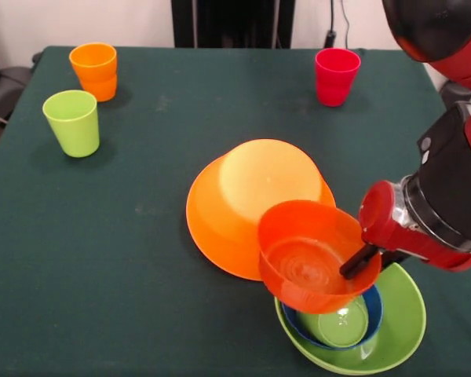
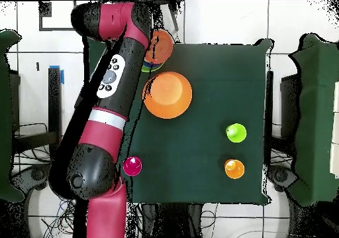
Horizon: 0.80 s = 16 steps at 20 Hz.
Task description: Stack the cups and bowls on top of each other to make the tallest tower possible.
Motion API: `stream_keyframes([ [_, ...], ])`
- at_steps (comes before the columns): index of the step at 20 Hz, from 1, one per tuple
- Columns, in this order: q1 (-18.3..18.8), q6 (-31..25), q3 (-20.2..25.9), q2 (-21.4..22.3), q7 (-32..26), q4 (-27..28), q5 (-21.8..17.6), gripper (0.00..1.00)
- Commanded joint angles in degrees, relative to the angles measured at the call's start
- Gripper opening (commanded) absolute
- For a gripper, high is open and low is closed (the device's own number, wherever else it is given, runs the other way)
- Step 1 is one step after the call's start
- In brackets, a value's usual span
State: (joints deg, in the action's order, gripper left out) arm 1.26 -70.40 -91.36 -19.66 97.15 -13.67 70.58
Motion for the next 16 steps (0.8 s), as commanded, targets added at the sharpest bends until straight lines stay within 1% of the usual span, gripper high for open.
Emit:
stream_keyframes([
  [1,0.9,-7.0,-6.0,-2.2,10.9,8.1,5.0,0.0],
  [5,1.1,-7.7,-8.2,-2.4,11.1,8.3,8.0,0.0],
  [11,1.6,-8.9,-11.1,-2.2,10.1,8.4,11.2,0.0],
  [13,2.0,-9.3,-12.8,-2.2,10.1,8.8,13.0,0.0],
  [16,2.5,-8.5,-15.6,-2.3,10.1,9.1,15.3,0.0],
])
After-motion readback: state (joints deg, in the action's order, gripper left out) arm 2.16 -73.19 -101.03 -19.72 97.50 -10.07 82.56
